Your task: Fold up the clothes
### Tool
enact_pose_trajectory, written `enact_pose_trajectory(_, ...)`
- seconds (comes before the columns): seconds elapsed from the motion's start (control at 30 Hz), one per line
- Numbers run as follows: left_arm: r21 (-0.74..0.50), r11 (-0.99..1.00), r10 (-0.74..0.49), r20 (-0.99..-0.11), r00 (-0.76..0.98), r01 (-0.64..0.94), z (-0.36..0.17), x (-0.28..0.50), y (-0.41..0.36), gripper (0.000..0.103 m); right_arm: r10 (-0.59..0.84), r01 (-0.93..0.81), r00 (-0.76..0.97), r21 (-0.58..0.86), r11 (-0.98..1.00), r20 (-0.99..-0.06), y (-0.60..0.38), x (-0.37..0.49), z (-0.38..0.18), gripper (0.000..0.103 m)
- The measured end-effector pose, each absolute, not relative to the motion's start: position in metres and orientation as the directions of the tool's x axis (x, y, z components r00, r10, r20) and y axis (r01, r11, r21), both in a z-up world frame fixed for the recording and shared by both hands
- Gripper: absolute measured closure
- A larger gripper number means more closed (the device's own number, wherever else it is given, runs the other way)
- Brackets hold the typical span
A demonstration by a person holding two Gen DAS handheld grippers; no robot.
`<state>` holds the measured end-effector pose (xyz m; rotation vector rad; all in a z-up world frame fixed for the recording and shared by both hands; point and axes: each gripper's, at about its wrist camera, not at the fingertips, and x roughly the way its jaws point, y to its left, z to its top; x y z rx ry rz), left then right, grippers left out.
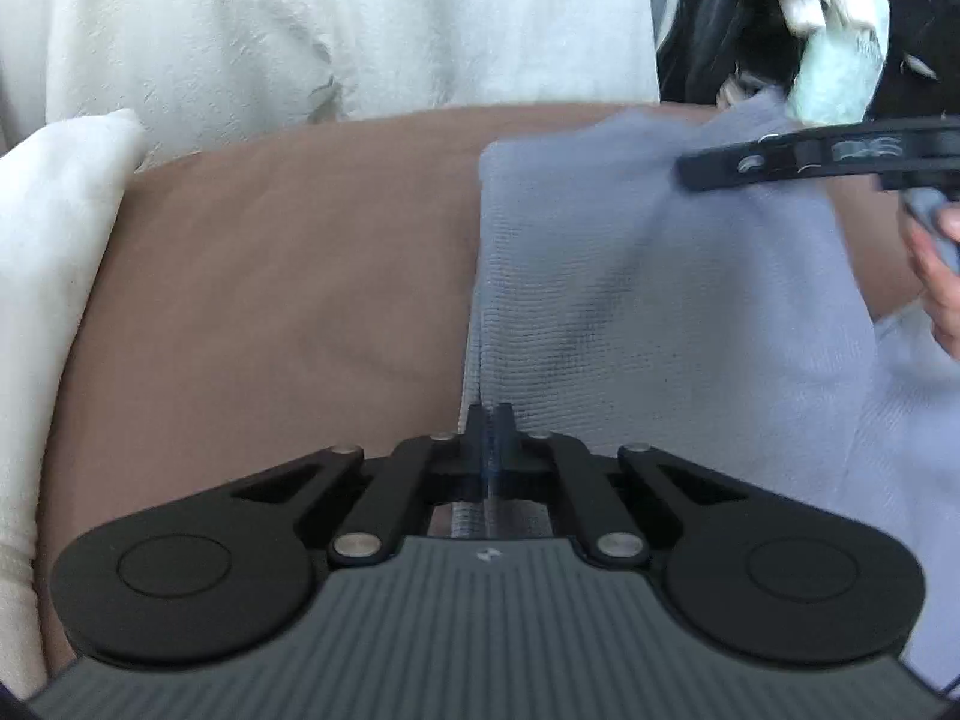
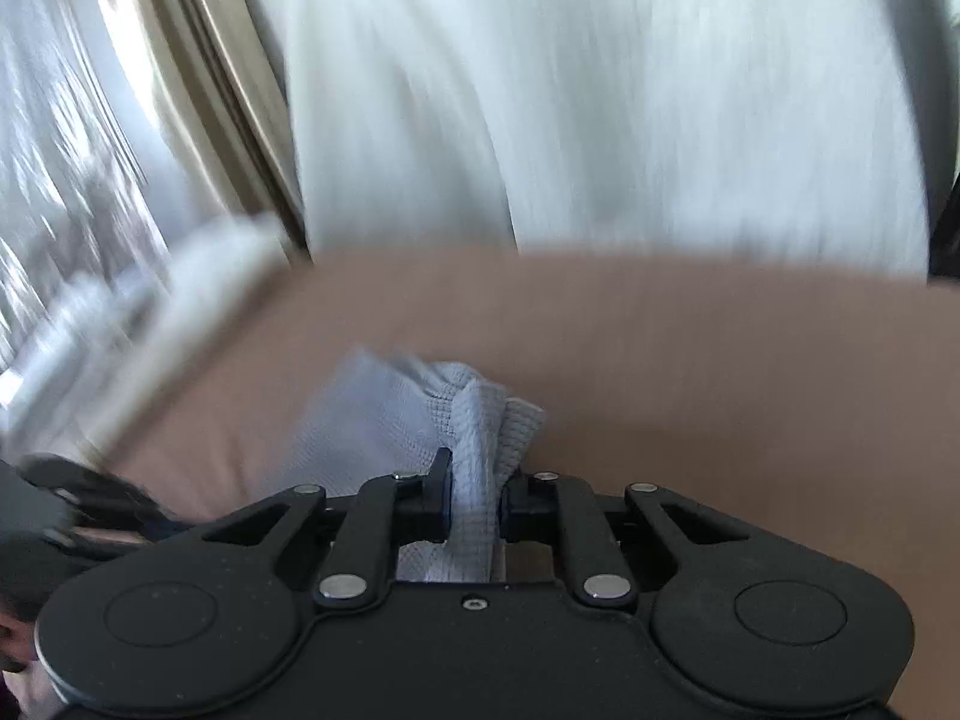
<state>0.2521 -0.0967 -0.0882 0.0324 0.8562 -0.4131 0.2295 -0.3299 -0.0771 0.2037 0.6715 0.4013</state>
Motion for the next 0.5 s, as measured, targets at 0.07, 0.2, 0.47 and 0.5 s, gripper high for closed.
enact_pose_trajectory(0.07,-0.229,0.929,-0.363,-0.725,0.585,0.292,-0.079,0.252,-0.085,0.102,0.445,-0.344,0.759,0.288,0.894,-0.475,-0.325,0.198,-0.060,0.088)
enact_pose_trajectory(0.2,-0.353,0.912,-0.407,-0.706,0.580,0.210,-0.072,0.225,-0.069,0.100,0.478,-0.416,0.805,0.240,0.877,-0.352,-0.306,0.131,-0.038,0.087)
enact_pose_trajectory(0.47,-0.570,0.820,-0.510,-0.687,0.518,0.051,-0.079,0.133,-0.038,0.090,0.367,-0.342,0.794,0.142,0.929,-0.484,-0.292,0.004,-0.095,0.081)
enact_pose_trajectory(0.5,-0.594,0.804,-0.523,-0.682,0.511,0.030,-0.080,0.121,-0.034,0.087,0.354,-0.316,0.776,0.164,0.934,-0.523,-0.295,0.002,-0.108,0.078)
